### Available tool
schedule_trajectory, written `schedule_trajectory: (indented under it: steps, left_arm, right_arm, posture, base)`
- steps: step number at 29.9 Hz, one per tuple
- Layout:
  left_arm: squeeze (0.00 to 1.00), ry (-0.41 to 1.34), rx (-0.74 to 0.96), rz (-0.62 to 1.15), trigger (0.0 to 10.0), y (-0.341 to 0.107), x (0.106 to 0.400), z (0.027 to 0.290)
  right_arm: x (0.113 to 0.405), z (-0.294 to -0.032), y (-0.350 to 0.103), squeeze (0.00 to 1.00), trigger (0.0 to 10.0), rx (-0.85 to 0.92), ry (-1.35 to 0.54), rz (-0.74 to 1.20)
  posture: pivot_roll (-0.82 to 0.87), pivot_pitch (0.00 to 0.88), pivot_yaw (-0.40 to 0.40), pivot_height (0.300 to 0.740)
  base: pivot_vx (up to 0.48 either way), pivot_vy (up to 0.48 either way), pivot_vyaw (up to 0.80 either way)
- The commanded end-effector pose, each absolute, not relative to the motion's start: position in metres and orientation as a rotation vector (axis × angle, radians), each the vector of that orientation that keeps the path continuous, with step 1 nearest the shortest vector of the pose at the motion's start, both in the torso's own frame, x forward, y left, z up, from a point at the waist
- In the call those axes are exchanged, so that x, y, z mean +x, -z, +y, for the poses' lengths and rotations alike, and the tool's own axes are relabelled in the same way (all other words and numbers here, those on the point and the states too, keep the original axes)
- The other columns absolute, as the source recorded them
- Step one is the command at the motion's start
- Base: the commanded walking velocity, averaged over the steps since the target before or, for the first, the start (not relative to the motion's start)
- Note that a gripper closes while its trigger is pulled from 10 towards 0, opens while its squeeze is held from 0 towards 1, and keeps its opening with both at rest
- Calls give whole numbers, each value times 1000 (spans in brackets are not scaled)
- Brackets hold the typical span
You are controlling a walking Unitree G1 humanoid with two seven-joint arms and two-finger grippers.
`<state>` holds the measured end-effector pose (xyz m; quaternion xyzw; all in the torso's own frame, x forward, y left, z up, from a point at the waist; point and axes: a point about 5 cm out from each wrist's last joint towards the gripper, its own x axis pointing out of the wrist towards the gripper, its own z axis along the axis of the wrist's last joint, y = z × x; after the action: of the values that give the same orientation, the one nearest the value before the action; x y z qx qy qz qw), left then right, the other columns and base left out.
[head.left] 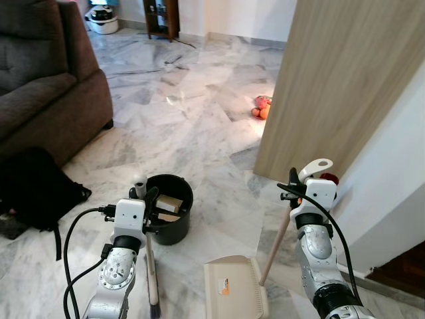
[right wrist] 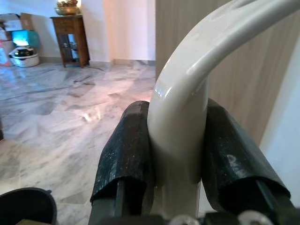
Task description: Sweep floor
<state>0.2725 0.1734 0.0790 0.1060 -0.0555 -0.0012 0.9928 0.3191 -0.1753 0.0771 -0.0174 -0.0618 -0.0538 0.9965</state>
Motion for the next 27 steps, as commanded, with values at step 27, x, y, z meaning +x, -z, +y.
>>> schedule_trajectory:
  steps: [27]
  left_arm:
    - [0,-8,236,-138,10000,-83,270,173]
  right_arm:
    - [319,-175,-79,0,10000,-34,109,-138]
  posture:
    - [112,0,-4,740]
  base:
    - [0,-83,-356]
